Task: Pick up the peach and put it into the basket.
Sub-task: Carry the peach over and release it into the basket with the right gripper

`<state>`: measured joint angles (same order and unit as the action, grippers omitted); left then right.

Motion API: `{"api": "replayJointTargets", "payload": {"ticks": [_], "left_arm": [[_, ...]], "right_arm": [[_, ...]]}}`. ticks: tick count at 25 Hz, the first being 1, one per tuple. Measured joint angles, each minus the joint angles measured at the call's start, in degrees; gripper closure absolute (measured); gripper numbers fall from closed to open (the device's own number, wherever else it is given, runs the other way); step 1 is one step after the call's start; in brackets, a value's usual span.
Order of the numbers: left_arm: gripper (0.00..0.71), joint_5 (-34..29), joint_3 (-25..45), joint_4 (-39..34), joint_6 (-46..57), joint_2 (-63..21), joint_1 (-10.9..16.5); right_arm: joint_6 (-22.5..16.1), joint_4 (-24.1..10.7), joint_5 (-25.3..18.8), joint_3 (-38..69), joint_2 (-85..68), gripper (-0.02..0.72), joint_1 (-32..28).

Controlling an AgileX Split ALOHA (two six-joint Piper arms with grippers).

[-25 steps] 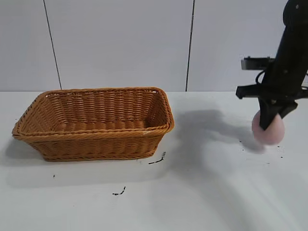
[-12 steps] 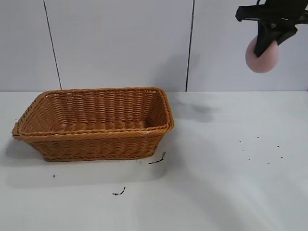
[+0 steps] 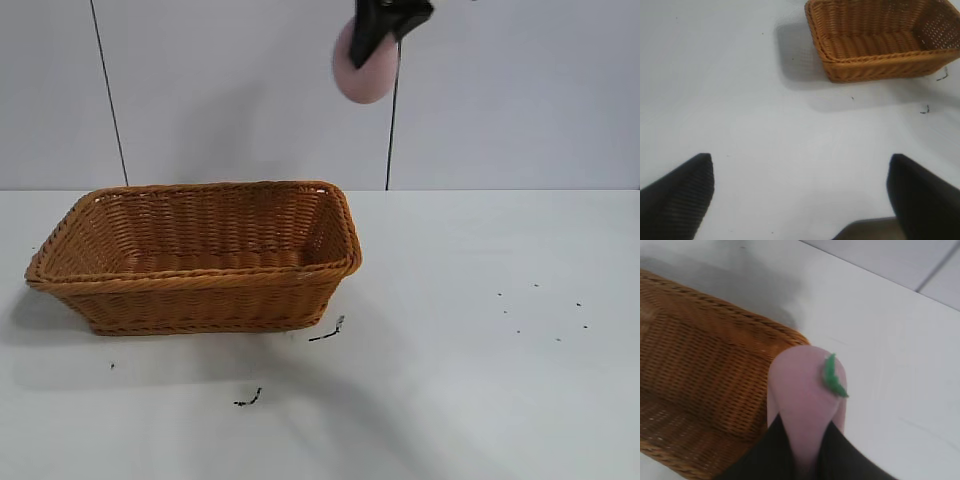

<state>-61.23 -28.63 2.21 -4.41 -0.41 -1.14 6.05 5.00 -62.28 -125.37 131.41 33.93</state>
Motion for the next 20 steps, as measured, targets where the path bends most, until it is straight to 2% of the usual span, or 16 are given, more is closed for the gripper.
{"api": "replayJointTargets", "payload": {"ticks": [6, 8, 10, 12, 15, 16, 18, 20], "left_arm": [[0.018, 0.0, 0.0, 0.0, 0.0, 0.0, 0.0], [0.018, 0.0, 0.0, 0.0, 0.0, 0.0, 0.0], [0.018, 0.0, 0.0, 0.0, 0.0, 0.0, 0.0], [0.018, 0.0, 0.0, 0.0, 0.0, 0.0, 0.0], [0.018, 0.0, 0.0, 0.0, 0.0, 0.0, 0.0], [0.018, 0.0, 0.0, 0.0, 0.0, 0.0, 0.0], [0.018, 0.0, 0.0, 0.0, 0.0, 0.0, 0.0], [0.018, 0.0, 0.0, 0.0, 0.0, 0.0, 0.0]], "right_arm": [[0.0, -0.7, 5.7, 0.0, 8.6, 0.678, 0.9], [0.0, -0.9, 6.1, 0.0, 9.9, 0.672, 0.9], [0.0, -0.9, 6.1, 0.0, 10.5, 0.631, 0.9], [0.0, -0.9, 6.2, 0.0, 10.5, 0.528, 0.9], [0.0, -1.0, 6.2, -0.3, 10.1, 0.198, 0.9], [0.0, -1.1, 6.2, -0.7, 10.0, 0.131, 0.9], [0.0, -1.1, 5.3, -2.2, 9.5, 0.052, 0.9], [0.0, -1.3, 3.4, -4.5, 8.8, 0.026, 0.9]]}}
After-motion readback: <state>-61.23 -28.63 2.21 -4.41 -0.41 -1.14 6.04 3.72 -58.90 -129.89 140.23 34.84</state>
